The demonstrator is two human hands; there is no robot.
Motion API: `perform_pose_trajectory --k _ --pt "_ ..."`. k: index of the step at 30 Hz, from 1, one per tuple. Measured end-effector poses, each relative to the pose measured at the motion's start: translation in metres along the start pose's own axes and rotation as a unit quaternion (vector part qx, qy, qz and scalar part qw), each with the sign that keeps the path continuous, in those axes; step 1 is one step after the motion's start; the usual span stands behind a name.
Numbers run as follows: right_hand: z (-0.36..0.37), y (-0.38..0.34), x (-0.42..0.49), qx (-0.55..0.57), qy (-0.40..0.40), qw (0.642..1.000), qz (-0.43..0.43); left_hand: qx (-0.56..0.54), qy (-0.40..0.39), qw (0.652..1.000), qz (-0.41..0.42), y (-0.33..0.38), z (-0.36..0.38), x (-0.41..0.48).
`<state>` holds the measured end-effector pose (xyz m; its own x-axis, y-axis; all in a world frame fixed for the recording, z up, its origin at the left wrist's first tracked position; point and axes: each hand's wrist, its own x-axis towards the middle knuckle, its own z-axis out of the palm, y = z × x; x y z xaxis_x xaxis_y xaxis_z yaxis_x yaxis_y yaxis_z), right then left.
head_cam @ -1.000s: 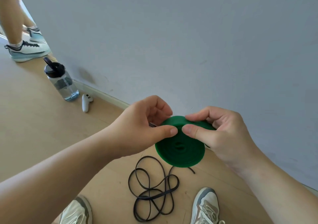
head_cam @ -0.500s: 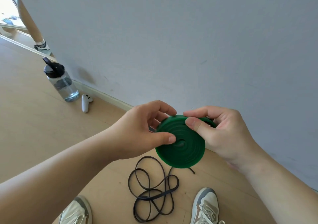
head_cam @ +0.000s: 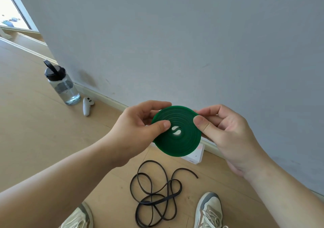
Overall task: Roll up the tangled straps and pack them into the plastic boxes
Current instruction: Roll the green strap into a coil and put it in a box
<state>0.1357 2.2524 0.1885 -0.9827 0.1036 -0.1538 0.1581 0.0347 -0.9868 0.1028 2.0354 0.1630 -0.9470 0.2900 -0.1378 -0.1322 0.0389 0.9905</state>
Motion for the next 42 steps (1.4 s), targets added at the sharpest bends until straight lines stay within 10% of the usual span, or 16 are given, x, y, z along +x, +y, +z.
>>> perform_pose_trajectory --k 22,42 --pt "0.022 0.022 -0.005 -0.050 0.070 0.995 -0.058 -0.122 0.103 0.987 -0.019 -0.006 0.015 -0.002" --pt "0.006 -0.005 -0.010 -0.198 -0.022 0.972 -0.124 0.087 -0.002 0.993 0.075 0.004 0.008 -0.007"
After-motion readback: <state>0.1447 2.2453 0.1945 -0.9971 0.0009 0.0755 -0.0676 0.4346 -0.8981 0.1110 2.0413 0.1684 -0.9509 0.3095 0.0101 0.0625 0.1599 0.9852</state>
